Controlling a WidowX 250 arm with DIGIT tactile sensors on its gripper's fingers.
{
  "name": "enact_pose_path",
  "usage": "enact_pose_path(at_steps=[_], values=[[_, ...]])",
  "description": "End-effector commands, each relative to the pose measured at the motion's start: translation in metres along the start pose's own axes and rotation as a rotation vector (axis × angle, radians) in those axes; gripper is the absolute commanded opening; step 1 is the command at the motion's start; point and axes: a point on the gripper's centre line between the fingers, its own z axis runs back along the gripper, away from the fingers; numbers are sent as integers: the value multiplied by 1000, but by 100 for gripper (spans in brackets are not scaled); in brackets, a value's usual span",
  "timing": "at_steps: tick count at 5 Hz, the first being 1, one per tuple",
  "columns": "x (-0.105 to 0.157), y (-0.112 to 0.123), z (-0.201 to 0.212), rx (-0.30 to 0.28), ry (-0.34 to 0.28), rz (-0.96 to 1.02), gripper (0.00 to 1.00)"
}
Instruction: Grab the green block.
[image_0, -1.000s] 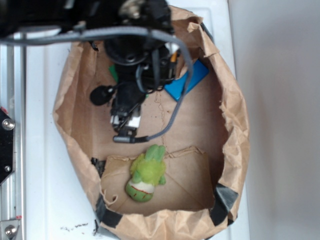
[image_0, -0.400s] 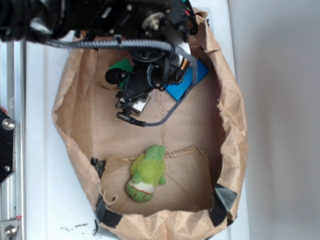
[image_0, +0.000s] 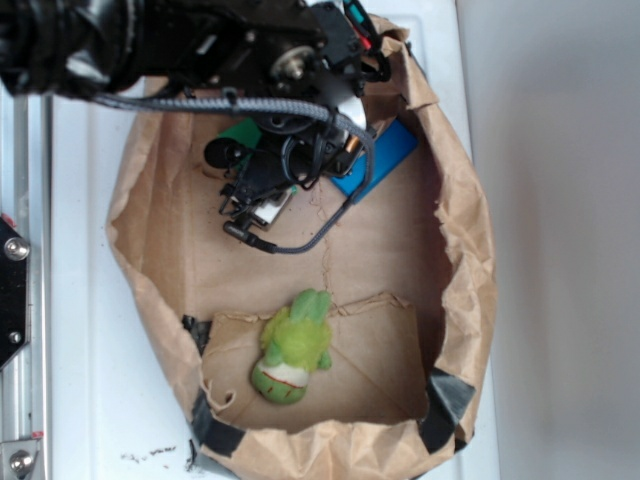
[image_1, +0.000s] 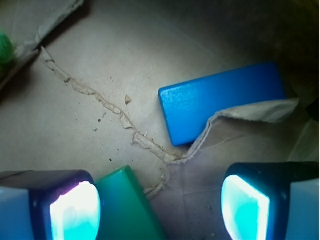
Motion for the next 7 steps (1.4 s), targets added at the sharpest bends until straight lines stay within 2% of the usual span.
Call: enact_pose_path(at_steps=[1, 4, 5, 6, 7], values=[[-4, 16, 16, -47, 40, -45, 100], [-12, 10, 6, -19, 55, -52, 100], [-17, 1, 0, -10, 44, -40, 100], [-35, -30, -10, -32, 18, -50, 100], [-35, -32, -15, -42, 13, -50, 100]])
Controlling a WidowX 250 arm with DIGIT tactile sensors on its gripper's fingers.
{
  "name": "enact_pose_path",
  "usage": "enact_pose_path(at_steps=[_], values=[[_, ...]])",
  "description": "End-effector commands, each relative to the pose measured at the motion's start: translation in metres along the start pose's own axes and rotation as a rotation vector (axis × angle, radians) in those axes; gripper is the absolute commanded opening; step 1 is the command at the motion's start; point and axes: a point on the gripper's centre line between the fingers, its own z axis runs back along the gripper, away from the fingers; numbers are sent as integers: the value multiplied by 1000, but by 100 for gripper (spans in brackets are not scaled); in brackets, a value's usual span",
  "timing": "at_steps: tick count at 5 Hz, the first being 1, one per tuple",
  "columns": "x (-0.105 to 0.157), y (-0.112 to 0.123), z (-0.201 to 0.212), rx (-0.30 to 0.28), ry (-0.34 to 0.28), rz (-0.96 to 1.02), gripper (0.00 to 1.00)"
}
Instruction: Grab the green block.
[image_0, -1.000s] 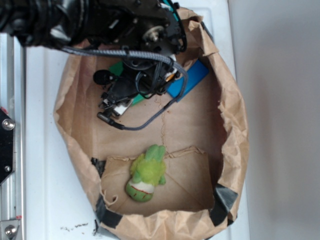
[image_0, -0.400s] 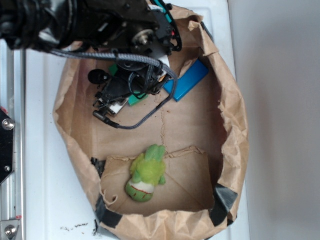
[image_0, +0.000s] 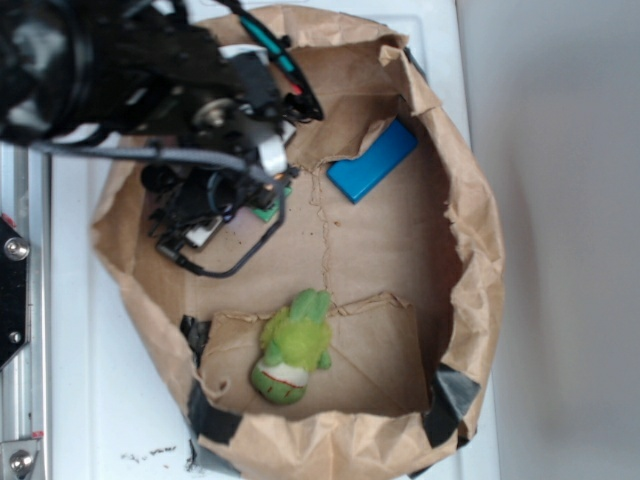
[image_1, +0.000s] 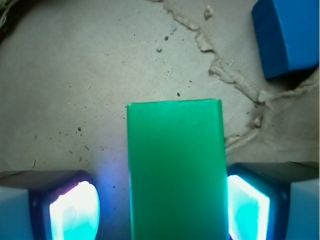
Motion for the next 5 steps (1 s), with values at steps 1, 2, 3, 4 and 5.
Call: enact_pose_path(at_steps=[1, 2, 3, 4, 5], values=[[1, 18, 9, 24, -23, 17, 100], [0, 16, 10, 22, -30, 34, 0], [-1, 17, 13, 17, -23, 62, 0], [0, 21, 21, -1, 3, 134, 0], [14, 41, 51, -17, -7, 181, 0]])
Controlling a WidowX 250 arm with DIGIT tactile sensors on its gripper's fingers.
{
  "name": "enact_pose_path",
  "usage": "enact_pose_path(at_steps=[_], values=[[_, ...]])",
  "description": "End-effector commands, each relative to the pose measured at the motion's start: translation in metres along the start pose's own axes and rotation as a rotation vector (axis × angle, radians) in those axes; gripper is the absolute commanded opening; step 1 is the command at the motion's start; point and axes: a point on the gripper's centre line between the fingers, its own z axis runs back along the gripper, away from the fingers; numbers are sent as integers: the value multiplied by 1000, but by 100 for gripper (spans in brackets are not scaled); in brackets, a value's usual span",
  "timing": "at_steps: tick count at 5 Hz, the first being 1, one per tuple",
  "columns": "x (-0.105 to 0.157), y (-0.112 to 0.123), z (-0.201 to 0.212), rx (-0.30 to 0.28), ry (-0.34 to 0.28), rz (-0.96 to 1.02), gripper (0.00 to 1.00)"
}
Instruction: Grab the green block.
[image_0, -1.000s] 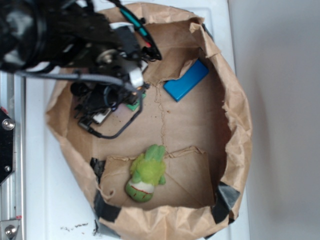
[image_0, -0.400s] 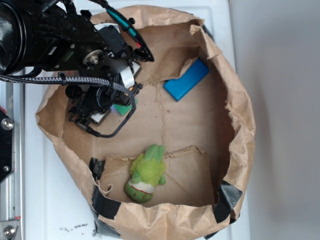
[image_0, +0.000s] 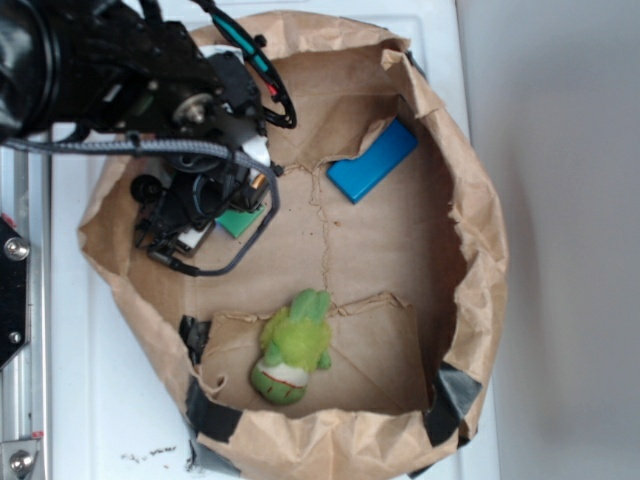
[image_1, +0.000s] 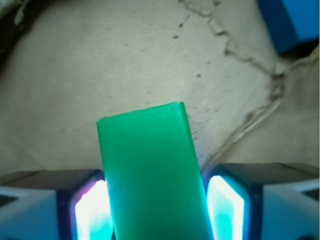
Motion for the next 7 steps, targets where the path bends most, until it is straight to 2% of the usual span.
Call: enact_pose_path(at_steps=[1, 2, 3, 4, 5, 6, 7], values=[[29, 47, 66, -11, -39, 133, 0], [38, 53, 90, -52, -55, 187, 0], [51, 46, 114, -87, -91, 249, 0], [63, 42, 128, -71, -96, 412, 0], [70, 36, 140, -56, -160, 518, 0], [73, 21, 150, 17, -218, 598, 0], [72, 14, 154, 87, -223, 742, 0]])
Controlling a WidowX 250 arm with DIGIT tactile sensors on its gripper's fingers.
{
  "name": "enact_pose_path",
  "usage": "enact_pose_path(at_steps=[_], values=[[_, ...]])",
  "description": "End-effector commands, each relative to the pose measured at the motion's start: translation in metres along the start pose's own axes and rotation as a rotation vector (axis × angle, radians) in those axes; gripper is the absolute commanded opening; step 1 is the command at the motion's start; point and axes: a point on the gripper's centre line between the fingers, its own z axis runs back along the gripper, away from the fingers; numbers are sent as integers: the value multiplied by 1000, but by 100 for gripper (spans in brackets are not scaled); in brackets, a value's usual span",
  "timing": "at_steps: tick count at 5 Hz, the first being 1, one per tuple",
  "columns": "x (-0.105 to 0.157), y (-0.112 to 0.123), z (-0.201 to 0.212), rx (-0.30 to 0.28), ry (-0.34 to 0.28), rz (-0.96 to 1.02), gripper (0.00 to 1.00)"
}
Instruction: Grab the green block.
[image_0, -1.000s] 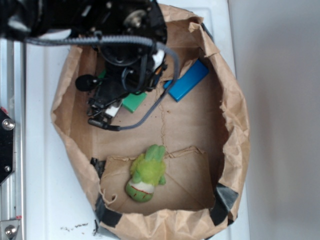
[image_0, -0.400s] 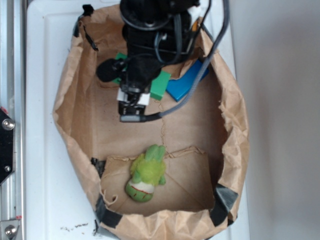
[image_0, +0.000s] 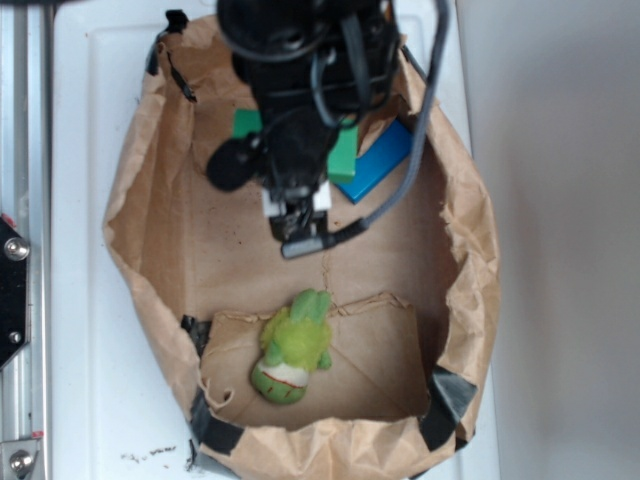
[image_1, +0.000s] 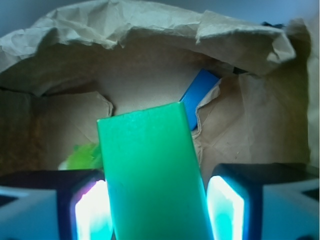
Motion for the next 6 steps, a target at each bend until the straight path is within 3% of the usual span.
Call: enact_pose_path(at_steps=[1, 2, 3, 6], values=[[5, -6, 26, 192, -76, 108, 0], [9, -7, 32, 193, 18, 109, 0], [13, -6, 40, 178, 53, 116, 0], [16, -10, 38, 154, 17, 87, 0]])
